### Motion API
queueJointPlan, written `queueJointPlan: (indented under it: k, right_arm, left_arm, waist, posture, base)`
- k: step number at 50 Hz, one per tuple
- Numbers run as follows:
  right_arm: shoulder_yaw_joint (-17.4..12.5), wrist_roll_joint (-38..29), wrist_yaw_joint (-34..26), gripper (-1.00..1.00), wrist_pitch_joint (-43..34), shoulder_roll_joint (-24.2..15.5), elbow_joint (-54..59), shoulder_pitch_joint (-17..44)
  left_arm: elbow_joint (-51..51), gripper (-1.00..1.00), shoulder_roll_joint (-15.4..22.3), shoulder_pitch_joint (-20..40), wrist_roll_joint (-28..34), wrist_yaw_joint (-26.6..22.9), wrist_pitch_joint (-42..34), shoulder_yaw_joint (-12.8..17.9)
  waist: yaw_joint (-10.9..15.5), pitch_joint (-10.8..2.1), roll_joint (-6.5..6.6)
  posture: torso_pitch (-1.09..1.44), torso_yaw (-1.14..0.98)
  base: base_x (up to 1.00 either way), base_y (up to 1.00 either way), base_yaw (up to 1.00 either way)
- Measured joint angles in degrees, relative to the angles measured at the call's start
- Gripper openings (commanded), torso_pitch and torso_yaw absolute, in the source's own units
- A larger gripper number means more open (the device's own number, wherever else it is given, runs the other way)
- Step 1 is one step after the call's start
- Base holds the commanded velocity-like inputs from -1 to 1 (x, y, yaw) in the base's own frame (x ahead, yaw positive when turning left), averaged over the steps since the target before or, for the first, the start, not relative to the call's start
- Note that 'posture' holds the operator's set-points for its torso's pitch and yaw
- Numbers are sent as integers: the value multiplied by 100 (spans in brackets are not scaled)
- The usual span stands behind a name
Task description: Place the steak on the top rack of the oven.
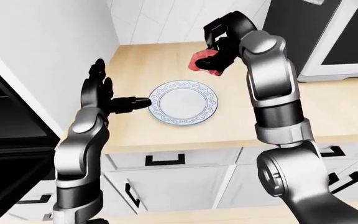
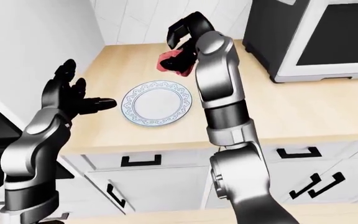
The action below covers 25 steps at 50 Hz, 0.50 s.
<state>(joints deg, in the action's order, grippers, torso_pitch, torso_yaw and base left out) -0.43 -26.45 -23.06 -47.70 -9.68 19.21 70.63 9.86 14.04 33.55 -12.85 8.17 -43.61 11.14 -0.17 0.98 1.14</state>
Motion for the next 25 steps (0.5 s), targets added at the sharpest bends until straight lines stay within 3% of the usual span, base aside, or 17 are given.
queueJointPlan:
  k: [4,11,13,17,19,25]
  right_arm:
    - [-3,8,9,-100,48,-5,-25,-3]
    - [-74,-51,35,-100,15,-65,24,-46]
    - [-55,-55,31,-100,-10,-51,49,-29]
    - [61,17,-15,-100,38,63,95,-11]
    - [79,49,-45,-100,45,68,92,-7]
    - [30,21,-11,-100,97,54,-55,-13]
  left_arm:
    - [-40,100,0,33,2,-8,41,-14]
    - [-21,100,-25,58,-32,-41,39,-82]
    - [-17,100,-13,58,-36,-38,14,-62]
    - [-22,100,37,-13,-4,8,-28,58]
    - [-26,100,44,6,10,24,-37,65]
    - [-57,100,25,-18,7,-2,79,25]
  waist:
    - [-12,-1,9]
    - [-36,69,182]
    - [-2,69,289]
    - [37,26,304]
    - [14,-25,274]
    - [-5,-40,12]
  posture:
    - [0,0]
    - [0,0]
    - [0,0]
    - [0,0]
    - [0,0]
    - [0,0]
  base:
    - [-15,0,0]
    - [-16,0,0]
    - [-16,0,0]
    - [-15,0,0]
    - [-16,0,0]
    - [-14,0,0]
